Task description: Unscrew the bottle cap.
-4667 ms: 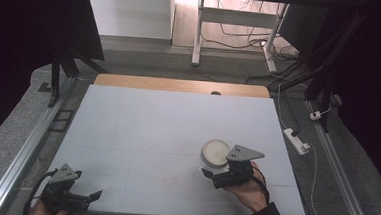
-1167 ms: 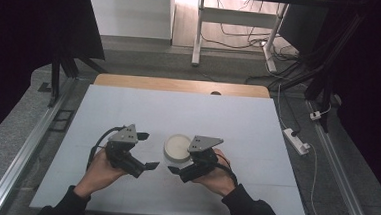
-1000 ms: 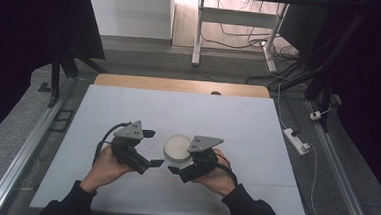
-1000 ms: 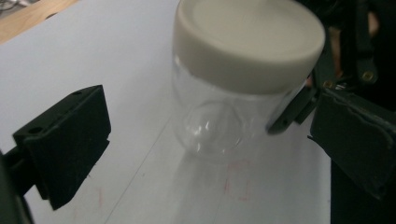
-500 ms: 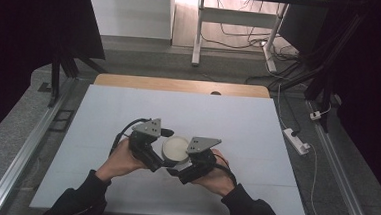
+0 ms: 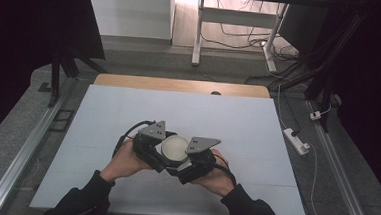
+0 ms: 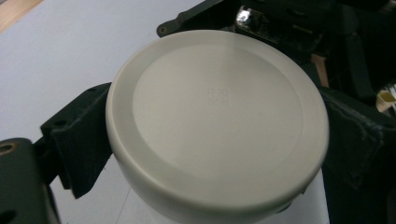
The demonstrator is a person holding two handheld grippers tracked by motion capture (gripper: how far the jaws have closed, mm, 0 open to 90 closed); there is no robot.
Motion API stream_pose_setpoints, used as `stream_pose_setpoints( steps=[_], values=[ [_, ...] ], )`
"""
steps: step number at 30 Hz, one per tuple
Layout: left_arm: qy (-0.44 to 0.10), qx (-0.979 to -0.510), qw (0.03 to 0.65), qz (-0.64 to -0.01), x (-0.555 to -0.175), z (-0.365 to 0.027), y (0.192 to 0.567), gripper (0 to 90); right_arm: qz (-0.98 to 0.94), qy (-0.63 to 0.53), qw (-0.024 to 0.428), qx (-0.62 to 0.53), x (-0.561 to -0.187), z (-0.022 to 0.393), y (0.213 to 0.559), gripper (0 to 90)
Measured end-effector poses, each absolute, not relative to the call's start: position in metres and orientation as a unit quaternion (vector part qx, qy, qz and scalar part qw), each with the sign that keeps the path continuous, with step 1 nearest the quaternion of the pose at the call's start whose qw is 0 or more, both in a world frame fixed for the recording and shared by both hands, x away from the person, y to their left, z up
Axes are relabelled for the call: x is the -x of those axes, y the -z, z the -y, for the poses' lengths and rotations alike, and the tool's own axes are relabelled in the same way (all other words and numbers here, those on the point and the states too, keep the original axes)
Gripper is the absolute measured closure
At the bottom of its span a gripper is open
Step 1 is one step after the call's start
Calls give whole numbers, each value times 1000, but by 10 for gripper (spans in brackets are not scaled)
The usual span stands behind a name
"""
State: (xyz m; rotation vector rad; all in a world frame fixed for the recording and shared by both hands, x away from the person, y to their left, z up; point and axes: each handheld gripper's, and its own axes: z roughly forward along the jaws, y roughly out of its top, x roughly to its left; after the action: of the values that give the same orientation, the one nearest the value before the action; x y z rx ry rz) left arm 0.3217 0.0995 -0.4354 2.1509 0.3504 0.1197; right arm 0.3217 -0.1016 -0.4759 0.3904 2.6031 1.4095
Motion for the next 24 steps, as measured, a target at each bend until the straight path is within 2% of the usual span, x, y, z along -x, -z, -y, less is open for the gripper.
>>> stream_pose_setpoints(
  steps=[14,18,21,24],
  values=[
    [-115,-860,433,-245,-306,-77,432,74,-867,-464,95,-158,-324,103,477,68],
    [-127,-863,427,-237,-305,-74,432,63,-866,-465,95,-159,-325,103,478,68],
    [-115,-868,431,-219,-308,-77,431,1,-865,-468,92,-154,-324,104,477,68],
    [-102,-865,444,-210,-310,-82,428,0,-866,-471,87,-148,-323,103,476,68]
  ],
)
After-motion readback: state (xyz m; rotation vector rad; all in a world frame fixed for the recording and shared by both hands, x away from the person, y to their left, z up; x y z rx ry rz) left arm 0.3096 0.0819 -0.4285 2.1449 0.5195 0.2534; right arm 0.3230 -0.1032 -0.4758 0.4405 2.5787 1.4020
